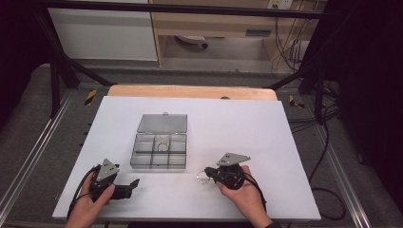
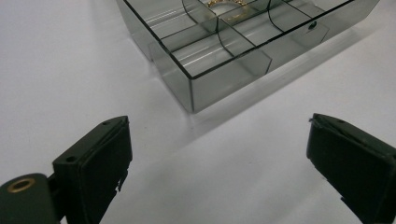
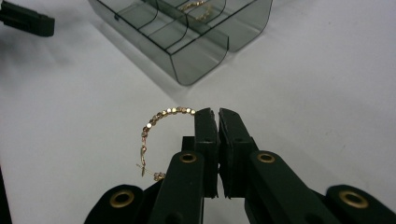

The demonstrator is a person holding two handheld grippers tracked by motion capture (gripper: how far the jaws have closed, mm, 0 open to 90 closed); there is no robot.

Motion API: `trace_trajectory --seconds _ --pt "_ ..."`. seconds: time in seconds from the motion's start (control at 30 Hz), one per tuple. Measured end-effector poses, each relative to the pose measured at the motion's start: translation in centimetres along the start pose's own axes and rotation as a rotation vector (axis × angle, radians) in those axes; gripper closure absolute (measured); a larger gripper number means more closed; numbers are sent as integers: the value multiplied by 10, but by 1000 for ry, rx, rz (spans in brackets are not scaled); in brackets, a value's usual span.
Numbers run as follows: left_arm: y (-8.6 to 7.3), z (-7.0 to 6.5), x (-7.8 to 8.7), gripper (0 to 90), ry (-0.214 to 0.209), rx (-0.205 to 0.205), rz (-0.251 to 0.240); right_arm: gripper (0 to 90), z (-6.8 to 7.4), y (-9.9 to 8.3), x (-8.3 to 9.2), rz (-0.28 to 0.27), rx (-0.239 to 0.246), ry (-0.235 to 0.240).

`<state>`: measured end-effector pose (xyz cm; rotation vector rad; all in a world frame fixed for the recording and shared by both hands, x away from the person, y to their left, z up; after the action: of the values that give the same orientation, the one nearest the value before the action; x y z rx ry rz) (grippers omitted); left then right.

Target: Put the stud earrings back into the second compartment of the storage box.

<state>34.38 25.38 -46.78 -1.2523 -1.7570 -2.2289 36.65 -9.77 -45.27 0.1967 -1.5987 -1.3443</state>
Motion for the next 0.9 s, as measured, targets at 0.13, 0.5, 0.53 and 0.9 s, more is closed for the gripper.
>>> trace_trajectory --seconds 0.13,0.5,0.53,0.9 --pt "0 1 1 72 2 3 -4 875 -5 20 -1 -39 -25 -7" --pt "0 0 -1 72 3 2 0 875 -13 82 -3 -79 16 -63" --pt "0 0 -1 72 3 3 0 875 -13 86 -4 -82 20 -62" --pt "1 0 -1 72 1 1 -1 875 -10 119 -28 -96 29 -65"
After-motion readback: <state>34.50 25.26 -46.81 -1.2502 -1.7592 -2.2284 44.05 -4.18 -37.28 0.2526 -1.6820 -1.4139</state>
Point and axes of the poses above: each handheld gripper's, and its own axes: x roughly backward along the jaws, y roughly out of its top, z roughly to its left, the point moved 4 cm from there along -x, roughly forward along the jaws, and after that the axes turned 2 degrees about -z, right-handed, at the moved point
